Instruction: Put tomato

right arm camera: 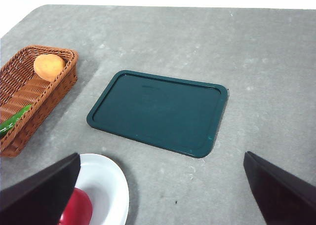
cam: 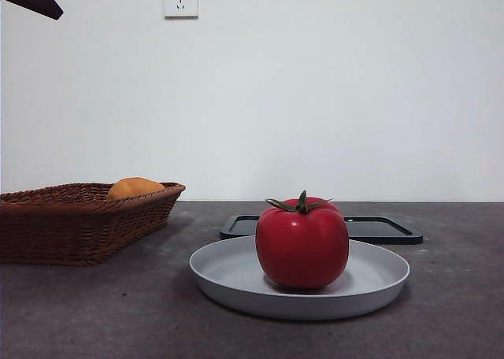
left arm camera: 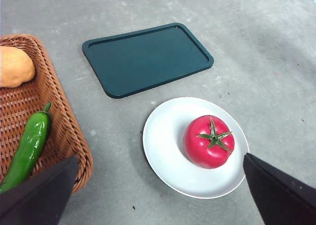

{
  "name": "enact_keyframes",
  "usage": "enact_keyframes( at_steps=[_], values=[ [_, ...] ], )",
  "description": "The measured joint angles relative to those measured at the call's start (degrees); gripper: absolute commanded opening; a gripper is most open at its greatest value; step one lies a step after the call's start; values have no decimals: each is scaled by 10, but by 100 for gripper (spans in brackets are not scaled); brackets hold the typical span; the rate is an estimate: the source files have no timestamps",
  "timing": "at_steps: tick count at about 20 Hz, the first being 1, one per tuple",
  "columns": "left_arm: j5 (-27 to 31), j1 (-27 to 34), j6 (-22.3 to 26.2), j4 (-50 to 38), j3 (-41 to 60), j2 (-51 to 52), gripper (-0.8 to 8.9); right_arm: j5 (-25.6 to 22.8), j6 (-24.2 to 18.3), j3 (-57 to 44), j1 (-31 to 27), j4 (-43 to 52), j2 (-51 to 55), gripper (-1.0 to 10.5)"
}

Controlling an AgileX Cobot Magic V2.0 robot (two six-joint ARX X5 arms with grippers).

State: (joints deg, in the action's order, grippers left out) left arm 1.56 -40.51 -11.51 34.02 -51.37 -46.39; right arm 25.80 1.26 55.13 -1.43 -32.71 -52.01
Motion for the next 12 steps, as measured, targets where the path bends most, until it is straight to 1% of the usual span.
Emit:
enact_keyframes(
  at_steps=[5, 8, 10, 12],
  values=[
    [0, 0, 0, 0, 0, 0, 720, 2, 5, 0, 0, 0, 0, 607],
    [0, 0, 0, 0, 0, 0, 720, 30, 22, 0, 3, 0, 0, 606],
    [0, 0, 0, 0, 0, 0, 720, 36, 30, 0, 24, 0, 0, 606],
    [0, 0, 0, 1, 0, 0, 720, 18, 35, 0, 59, 0, 0, 606]
  ],
)
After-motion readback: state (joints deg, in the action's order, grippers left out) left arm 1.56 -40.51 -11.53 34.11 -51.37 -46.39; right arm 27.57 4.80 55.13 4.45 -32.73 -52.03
